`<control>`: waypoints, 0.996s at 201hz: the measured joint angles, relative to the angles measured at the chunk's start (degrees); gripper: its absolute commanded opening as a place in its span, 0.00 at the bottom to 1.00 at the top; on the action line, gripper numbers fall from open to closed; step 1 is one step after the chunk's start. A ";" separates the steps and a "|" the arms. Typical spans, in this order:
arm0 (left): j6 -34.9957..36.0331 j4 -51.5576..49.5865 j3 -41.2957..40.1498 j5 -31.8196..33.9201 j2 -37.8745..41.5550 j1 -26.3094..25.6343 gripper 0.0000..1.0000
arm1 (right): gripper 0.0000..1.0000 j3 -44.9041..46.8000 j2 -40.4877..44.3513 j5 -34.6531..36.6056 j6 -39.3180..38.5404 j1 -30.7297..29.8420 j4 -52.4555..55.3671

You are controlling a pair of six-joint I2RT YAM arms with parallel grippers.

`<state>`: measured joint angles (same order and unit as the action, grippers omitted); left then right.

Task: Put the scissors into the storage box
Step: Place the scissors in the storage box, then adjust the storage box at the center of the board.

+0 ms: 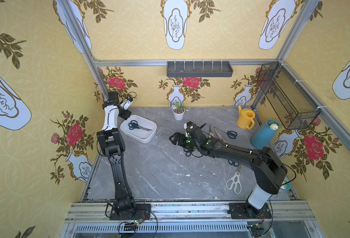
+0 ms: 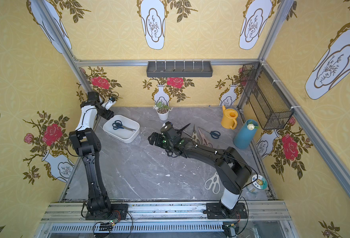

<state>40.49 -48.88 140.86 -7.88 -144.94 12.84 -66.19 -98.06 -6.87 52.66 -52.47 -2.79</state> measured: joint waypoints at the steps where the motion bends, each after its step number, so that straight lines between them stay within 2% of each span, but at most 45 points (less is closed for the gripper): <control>1: -0.02 0.02 -0.02 0.00 -0.04 0.00 0.63 | 0.97 0.04 0.07 -0.02 0.00 0.00 0.02; 72: -0.22 0.72 -3.32 0.57 -1.38 0.00 0.46 | 0.97 1.44 1.22 1.53 1.27 -0.15 2.73; 117: -0.26 -0.02 -6.40 -0.02 -0.55 0.02 0.13 | 0.97 -0.39 -0.46 1.53 1.07 -0.13 3.39; 129: -1.75 -0.46 -7.76 -1.68 0.72 0.02 0.09 | 0.97 -0.52 -0.68 1.84 1.07 -0.13 3.69; 157: -6.40 -1.16 -14.62 -2.84 6.84 0.17 0.00 | 0.97 -0.52 -1.07 3.23 1.14 0.02 4.22; 200: -17.66 -1.53 -33.68 -3.61 19.21 0.00 0.00 | 0.97 -0.52 -2.05 5.81 2.95 1.18 4.35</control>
<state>22.83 -50.41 107.18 -11.49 -125.73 12.84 -66.72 -100.12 -1.06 55.61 -51.29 1.56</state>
